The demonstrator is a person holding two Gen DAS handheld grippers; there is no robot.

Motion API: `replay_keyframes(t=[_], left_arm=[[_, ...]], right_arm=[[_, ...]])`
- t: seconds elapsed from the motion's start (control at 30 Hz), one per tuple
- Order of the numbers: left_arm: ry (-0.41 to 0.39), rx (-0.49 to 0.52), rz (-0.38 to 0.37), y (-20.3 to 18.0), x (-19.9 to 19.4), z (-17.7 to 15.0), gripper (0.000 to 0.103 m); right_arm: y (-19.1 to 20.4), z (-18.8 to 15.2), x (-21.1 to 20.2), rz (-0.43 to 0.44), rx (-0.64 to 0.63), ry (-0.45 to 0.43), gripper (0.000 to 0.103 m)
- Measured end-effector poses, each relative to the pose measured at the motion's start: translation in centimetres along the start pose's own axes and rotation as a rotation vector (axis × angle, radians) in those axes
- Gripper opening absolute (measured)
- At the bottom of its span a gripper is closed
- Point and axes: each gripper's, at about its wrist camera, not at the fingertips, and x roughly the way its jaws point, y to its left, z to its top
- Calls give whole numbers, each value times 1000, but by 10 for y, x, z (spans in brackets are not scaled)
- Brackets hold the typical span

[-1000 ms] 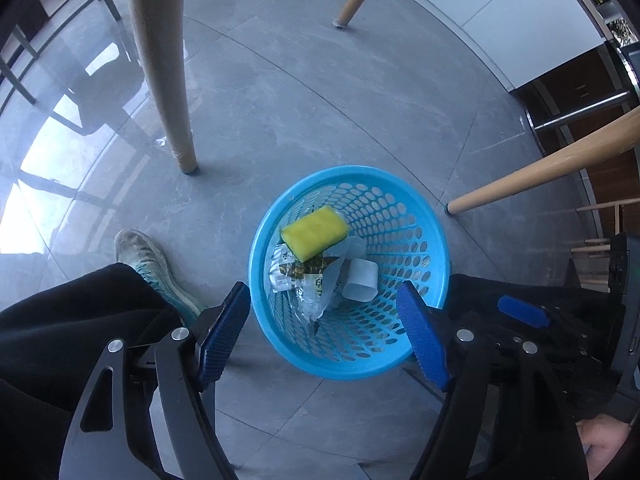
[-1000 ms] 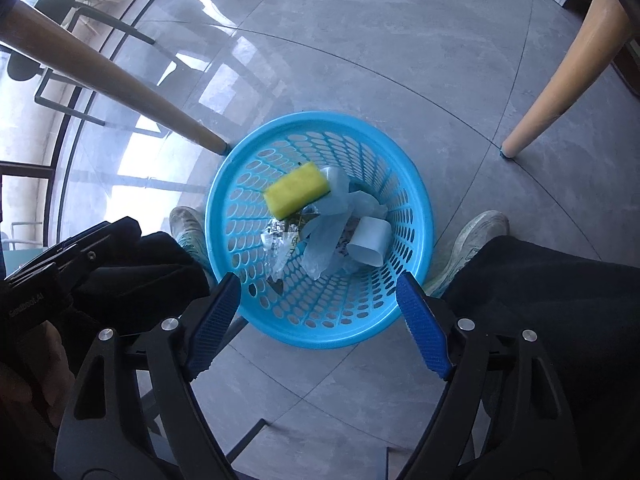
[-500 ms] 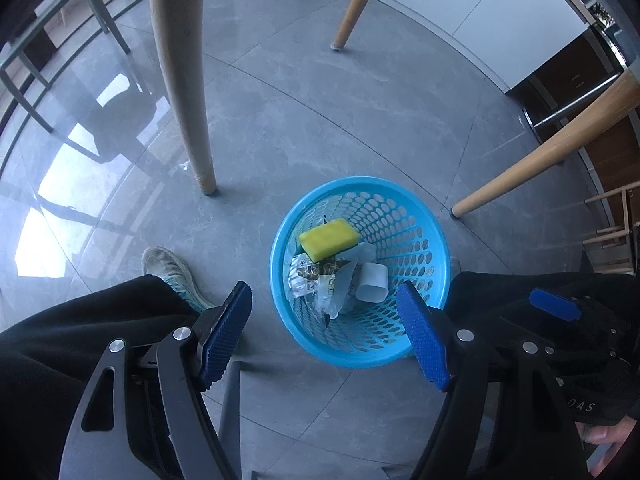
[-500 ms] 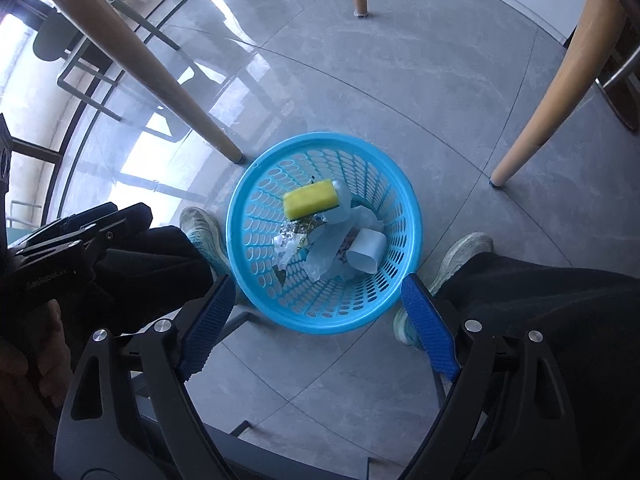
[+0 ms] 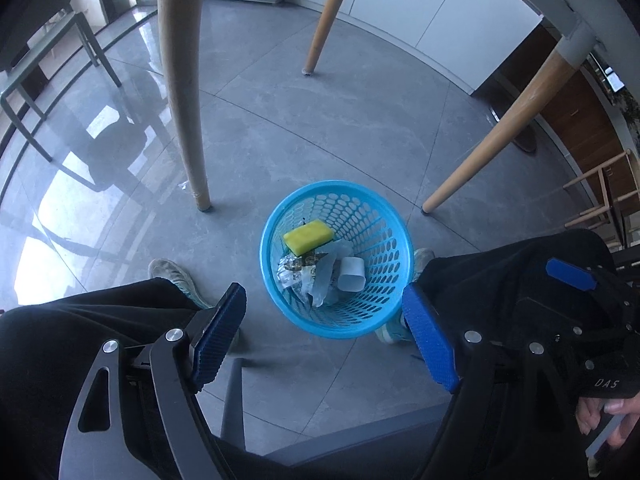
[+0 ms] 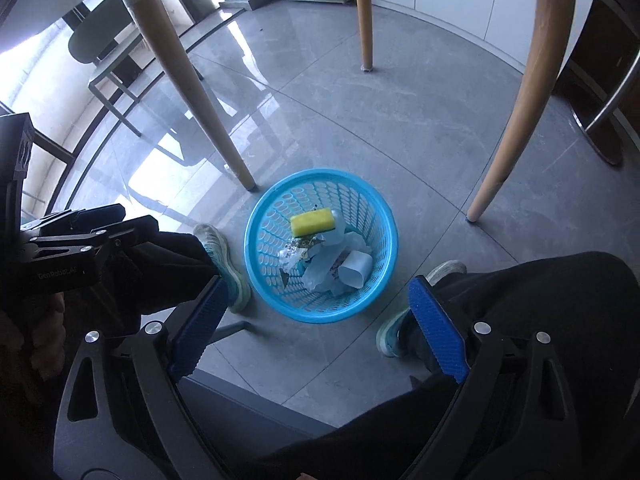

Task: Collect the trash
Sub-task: 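Raise both tools back toward the table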

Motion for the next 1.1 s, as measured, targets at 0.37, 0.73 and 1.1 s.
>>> replay_keyframes(t=[0.37,0.73,1.1], left_arm=[[-124,80,-54,-23,-81,-24,87],[-291,144,-63,-40,-153,-28,93],[-494,168,-50,-49,-214,-5,97]], right_arm=[[-3,-33,-100,4,-17,-175,92],[20,-28,-182,29,-78,-352,94],[35,-3,-244,67,-106,-531,94]])
